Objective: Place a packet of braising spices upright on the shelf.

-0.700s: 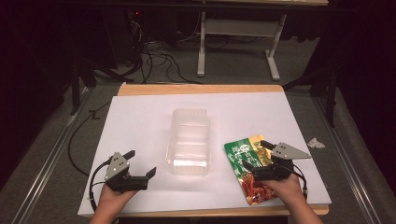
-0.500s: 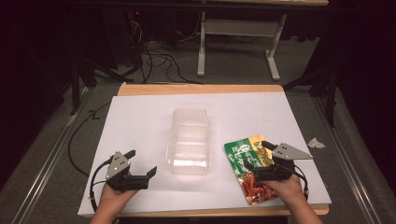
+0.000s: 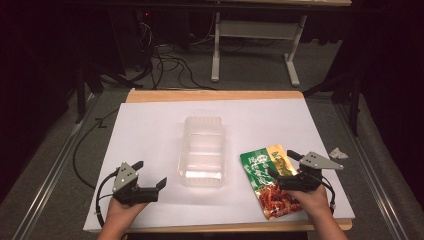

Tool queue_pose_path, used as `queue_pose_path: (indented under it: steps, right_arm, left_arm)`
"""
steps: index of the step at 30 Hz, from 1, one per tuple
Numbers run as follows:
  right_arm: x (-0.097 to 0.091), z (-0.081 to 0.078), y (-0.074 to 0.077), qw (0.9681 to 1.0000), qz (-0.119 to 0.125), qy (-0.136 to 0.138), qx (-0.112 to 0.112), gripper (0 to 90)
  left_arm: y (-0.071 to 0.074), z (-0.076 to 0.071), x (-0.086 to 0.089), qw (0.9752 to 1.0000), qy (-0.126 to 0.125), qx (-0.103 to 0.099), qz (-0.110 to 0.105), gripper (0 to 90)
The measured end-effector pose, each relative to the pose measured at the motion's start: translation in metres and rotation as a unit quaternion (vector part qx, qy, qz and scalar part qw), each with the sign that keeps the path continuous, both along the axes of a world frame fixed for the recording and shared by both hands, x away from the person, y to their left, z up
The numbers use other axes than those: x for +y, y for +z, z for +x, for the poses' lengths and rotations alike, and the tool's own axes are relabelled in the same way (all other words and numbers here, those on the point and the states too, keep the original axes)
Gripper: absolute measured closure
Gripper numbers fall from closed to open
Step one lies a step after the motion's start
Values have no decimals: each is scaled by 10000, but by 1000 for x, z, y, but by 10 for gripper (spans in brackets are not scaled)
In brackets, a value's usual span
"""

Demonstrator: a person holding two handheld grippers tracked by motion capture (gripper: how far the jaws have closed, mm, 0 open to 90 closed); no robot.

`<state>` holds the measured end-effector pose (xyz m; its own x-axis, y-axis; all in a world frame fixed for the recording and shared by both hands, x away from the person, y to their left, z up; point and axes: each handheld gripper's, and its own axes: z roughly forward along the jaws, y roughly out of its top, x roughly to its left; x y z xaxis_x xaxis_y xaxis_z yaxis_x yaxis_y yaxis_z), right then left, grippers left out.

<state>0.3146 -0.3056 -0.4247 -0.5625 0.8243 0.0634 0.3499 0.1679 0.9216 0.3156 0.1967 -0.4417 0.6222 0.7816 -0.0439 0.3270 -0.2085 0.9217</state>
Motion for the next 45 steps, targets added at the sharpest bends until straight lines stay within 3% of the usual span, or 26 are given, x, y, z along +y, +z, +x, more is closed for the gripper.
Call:
queue_pose_path:
  steps: [11, 23, 34, 37, 45]
  right_arm:
    - [-10, 1, 0, 9998, 96, -144, 19, 39]
    - [-16, 9, -3, 9998, -18, -168, 140, 45]
    - [-33, 16, -5, 9993, -94, -282, 204, 56]
    - [-41, 21, -8, 9983, -13, -428, 383, 57]
    - [-43, 24, -9, 9976, -31, -490, 482, 57]
  left_arm:
    - [1, 1, 2, 10000, -32, -44, -6, 18]
    - [3, 0, 1, 9998, -161, -106, -1, 18]
    - [3, 3, 3, 9999, -66, -115, 10, 18]
    - [1, 2, 4, 10000, 29, -73, -11, 18]
    - [-4, 4, 9, 9999, 156, -7, 21, 17]
